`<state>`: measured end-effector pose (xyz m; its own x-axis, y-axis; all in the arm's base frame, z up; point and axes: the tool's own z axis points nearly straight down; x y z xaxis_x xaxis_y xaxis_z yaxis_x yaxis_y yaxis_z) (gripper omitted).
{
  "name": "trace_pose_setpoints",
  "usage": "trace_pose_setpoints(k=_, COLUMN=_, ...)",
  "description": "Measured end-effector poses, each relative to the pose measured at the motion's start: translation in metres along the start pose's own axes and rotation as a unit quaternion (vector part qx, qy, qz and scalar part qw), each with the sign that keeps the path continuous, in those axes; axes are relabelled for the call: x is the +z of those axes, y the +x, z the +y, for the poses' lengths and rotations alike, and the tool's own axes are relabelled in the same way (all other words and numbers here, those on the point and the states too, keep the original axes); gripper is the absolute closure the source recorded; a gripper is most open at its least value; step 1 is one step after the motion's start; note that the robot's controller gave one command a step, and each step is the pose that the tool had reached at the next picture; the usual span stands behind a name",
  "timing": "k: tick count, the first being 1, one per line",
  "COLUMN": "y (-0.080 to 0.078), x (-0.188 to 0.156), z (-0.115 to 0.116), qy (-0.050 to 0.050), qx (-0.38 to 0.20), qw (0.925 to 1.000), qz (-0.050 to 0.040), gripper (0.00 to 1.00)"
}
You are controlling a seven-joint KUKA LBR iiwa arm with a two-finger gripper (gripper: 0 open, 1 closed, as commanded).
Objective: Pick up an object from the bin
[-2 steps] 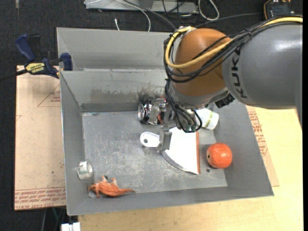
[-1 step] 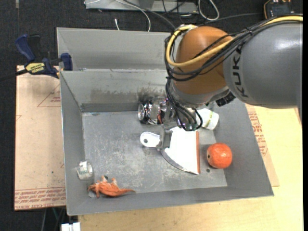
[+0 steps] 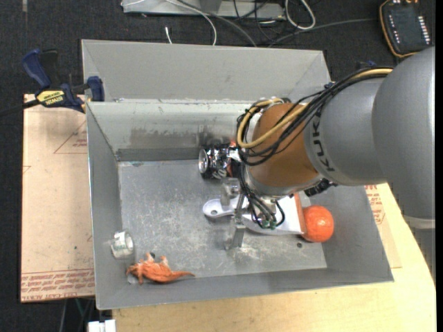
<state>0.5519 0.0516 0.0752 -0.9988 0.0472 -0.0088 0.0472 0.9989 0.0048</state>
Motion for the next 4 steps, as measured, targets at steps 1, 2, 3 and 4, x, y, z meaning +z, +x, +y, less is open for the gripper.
trace_pose_setpoints(k=1, y=-0.002, x=-0.068, z=0.001, qy=0.001, qx=0.068, qw=0.9977, qz=0.0, gripper=0.0)
trace_pose_setpoints(k=2, y=0.003, x=0.0, z=-0.001, qy=0.0, qx=0.013, qw=0.9999, qz=0.0053, gripper=0.0)
trace_pose_setpoints(k=3, y=0.019, x=0.005, z=-0.011, qy=-0.001, qx=0.112, qw=0.9937, qz=-0.002, gripper=0.0)
trace_pose_setpoints(k=4, y=0.029, x=0.005, z=0.004, qy=0.0, qx=0.103, qw=0.9947, qz=0.0039, gripper=1.0)
